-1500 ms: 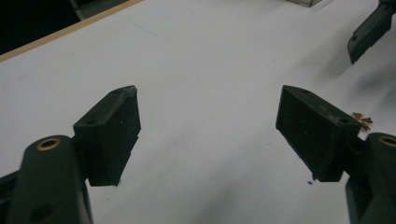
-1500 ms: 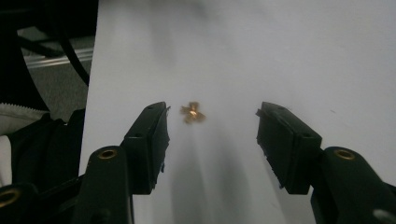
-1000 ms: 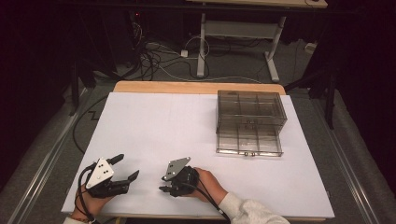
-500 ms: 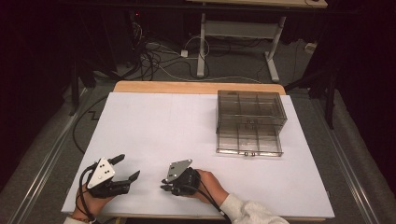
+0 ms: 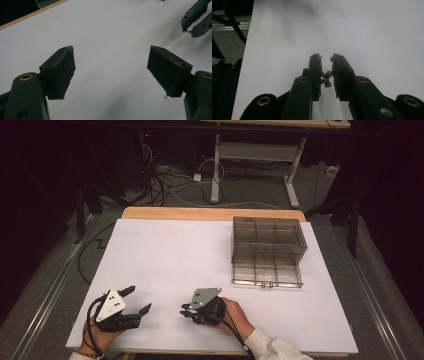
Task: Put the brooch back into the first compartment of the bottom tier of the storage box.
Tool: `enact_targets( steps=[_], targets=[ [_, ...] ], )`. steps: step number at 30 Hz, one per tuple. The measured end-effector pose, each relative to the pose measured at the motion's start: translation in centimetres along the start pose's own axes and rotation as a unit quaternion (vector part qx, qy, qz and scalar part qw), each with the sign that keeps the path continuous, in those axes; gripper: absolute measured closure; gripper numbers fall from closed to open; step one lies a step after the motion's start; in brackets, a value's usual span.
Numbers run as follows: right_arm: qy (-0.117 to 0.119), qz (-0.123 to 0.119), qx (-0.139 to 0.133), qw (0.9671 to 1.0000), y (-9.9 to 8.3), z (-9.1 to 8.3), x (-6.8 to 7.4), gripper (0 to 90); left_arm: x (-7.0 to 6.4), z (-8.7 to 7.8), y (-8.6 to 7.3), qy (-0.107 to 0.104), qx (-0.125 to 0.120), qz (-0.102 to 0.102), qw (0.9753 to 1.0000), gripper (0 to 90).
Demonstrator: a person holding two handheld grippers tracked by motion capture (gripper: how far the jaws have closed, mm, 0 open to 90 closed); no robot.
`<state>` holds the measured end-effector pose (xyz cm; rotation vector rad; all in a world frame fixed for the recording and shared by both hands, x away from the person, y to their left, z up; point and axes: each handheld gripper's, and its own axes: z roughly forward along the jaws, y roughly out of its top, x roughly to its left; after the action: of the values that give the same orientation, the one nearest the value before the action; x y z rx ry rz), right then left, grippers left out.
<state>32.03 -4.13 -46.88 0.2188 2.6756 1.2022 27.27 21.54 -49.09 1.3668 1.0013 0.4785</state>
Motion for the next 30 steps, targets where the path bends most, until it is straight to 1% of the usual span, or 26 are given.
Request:
enact_targets(
  steps=[1,2,4,6,7,9,11,12,14,15,18,20,21,25,26,27,30],
  targets=[
    [0.000,0.000,0.000,1.0000,0.0,0.0,0.0,78.0,0.0,0.0,0.0,0.000,0.002,0.001,1.0000,21.7],
    [-0.005,0.002,-0.002,1.0000,0.0,-0.3,-0.1,78.0,-0.1,0.1,-0.1,-0.001,0.002,0.001,1.0000,21.7],
    [-0.016,0.005,-0.012,0.9998,0.0,-1.2,-0.4,78.0,-0.1,0.1,-0.1,-0.001,0.003,0.003,1.0000,21.7],
    [-0.019,0.006,-0.013,0.9997,0.0,-1.4,-0.5,78.0,-0.2,0.1,-0.1,-0.002,0.003,0.004,1.0000,21.7],
    [-0.027,0.009,-0.018,0.9994,-0.1,-2.0,-0.8,78.0,-0.2,0.1,-0.1,-0.001,0.004,0.004,1.0000,21.7],
    [-0.032,0.008,-0.017,0.9993,-0.1,-2.2,-0.9,78.0,-0.2,0.2,-0.1,-0.002,0.003,0.004,1.0000,21.7],
    [-0.044,0.012,-0.025,0.9987,-0.1,-3.1,-1.3,78.0,-0.3,0.2,-0.2,-0.003,0.006,0.006,1.0000,21.7],
    [-0.044,0.012,-0.025,0.9987,-0.1,-3.1,-1.3,78.0,-0.3,0.2,-0.2,-0.003,0.006,0.006,1.0000,21.6],
    [-0.051,0.014,-0.026,0.9982,-0.2,-3.5,-1.7,78.0,-0.3,0.2,-0.2,-0.004,0.007,0.007,0.9999,21.7],
    [-0.059,0.014,-0.024,0.9979,-0.4,-3.8,-1.9,78.0,-0.3,0.2,-0.2,-0.003,0.008,0.008,0.9999,21.7],
    [-0.064,0.017,-0.026,0.9975,-0.5,-4.0,-2.1,78.0,-0.3,0.2,-0.2,-0.004,0.008,0.008,0.9999,21.7],
    [-0.071,0.018,-0.027,0.9970,-0.5,-4.4,-2.4,78.0,-0.3,0.2,-0.2,-0.004,0.008,0.007,0.9999,21.7],
    [-0.076,0.021,-0.030,0.9964,-0.6,-4.8,-2.5,78.0,-0.3,0.2,-0.2,-0.005,0.008,0.008,0.9999,21.7],
    [-0.083,0.022,-0.031,0.9958,-0.8,-5.3,-2.9,78.0,-0.4,0.3,-0.3,-0.006,0.011,0.010,0.9999,21.6],
    [-0.085,0.026,-0.031,0.9955,-0.9,-5.5,-2.9,78.0,-0.4,0.3,-0.3,-0.007,0.012,0.011,0.9998,21.7],
    [-0.091,0.026,-0.032,0.9950,-1.0,-5.9,-3.2,78.0,-0.5,0.3,-0.4,-0.007,0.013,0.014,0.9998,21.7],
    [-0.095,0.027,-0.034,0.9945,-1.2,-6.2,-3.4,78.0,-0.6,0.3,-0.4,-0.009,0.013,0.014,0.9998,21.6]
  ],
)
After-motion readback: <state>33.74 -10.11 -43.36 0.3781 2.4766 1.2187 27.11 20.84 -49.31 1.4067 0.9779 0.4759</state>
